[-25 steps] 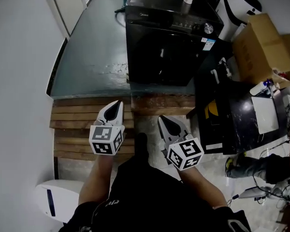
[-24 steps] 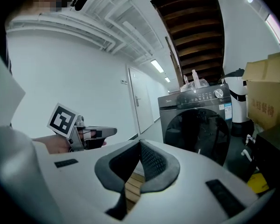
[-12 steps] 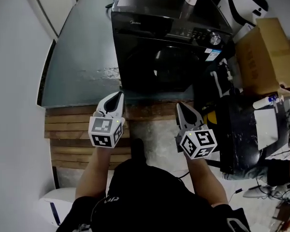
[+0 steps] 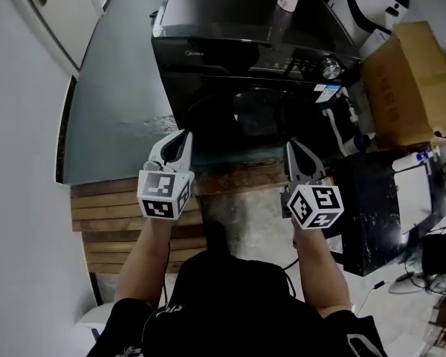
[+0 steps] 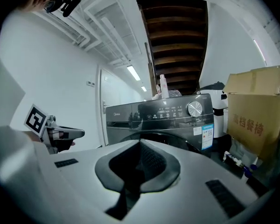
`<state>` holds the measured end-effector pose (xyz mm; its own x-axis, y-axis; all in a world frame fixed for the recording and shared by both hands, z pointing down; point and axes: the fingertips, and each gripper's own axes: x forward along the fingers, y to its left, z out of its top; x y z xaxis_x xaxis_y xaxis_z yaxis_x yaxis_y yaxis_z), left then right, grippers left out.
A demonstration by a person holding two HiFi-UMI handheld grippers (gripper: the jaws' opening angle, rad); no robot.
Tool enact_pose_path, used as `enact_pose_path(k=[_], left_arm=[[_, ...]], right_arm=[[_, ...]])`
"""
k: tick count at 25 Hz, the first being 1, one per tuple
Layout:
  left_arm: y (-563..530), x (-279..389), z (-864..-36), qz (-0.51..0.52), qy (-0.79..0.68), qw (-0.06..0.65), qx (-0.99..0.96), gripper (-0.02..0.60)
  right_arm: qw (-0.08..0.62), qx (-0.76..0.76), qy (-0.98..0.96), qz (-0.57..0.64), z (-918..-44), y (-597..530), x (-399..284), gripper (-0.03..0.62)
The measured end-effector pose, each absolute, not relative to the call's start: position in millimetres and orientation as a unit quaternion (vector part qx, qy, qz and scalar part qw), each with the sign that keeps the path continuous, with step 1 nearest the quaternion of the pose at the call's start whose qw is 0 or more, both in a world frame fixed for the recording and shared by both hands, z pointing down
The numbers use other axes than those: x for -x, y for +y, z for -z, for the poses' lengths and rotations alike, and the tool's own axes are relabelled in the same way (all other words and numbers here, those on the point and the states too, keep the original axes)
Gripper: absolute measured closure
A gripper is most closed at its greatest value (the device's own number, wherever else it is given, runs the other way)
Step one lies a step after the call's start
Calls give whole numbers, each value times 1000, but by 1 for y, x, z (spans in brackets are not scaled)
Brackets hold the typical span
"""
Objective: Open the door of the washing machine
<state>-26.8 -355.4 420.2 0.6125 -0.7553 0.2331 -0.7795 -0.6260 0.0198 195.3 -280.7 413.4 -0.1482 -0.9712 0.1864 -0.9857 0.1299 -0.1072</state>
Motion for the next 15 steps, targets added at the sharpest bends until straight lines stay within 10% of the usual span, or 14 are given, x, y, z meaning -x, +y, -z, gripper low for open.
enact_pose_path(k=[15], left_arm=[[-412,4,-403,-80,-453,71,-885,573]], right_arm=[[54,-646,-756,-92,-401,-347,-221,550]])
